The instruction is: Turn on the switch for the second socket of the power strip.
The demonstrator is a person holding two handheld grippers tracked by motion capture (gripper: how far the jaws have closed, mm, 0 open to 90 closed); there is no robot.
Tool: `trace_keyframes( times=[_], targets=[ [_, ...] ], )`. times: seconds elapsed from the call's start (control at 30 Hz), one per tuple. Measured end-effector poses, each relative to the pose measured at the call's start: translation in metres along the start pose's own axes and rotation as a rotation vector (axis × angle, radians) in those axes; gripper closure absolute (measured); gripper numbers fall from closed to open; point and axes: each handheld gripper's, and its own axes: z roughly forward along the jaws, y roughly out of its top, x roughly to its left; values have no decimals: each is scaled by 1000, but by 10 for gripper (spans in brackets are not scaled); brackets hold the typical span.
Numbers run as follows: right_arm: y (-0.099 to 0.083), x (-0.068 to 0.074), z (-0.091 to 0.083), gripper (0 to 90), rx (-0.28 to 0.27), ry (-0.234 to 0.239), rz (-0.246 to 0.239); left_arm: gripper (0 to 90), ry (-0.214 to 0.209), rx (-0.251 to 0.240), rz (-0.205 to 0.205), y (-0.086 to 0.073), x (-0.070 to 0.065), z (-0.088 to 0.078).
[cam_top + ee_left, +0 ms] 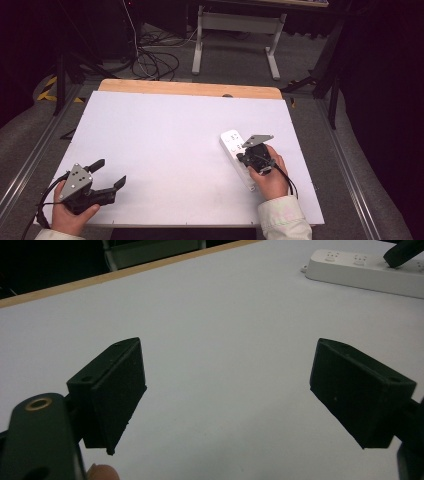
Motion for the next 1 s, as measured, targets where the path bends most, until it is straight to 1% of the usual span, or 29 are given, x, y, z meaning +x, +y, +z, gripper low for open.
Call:
trace_keyframes(
  times=[0.1,0.27,0.57,0.73,0.9,1.0],
  targets=[
    [0,0,0,900,2,-5,2,152,0,0,2,0,0,0],
    [0,0,1,900,6,5,8,152,0,0,2,0,0,-1],
    [0,0,1,900,12,3,15,152,2,0,4,0,0,-1],
    [0,-2,2,900,8,15,25,152,-1,0,4,0,0,-1],
    [-1,-1,2,900,8,8,25,152,-2,0,4,0,-1,-1],
    [-1,-2,2,900,7,12,29,152,-1,-1,4,0,-1,-1]
  ],
)
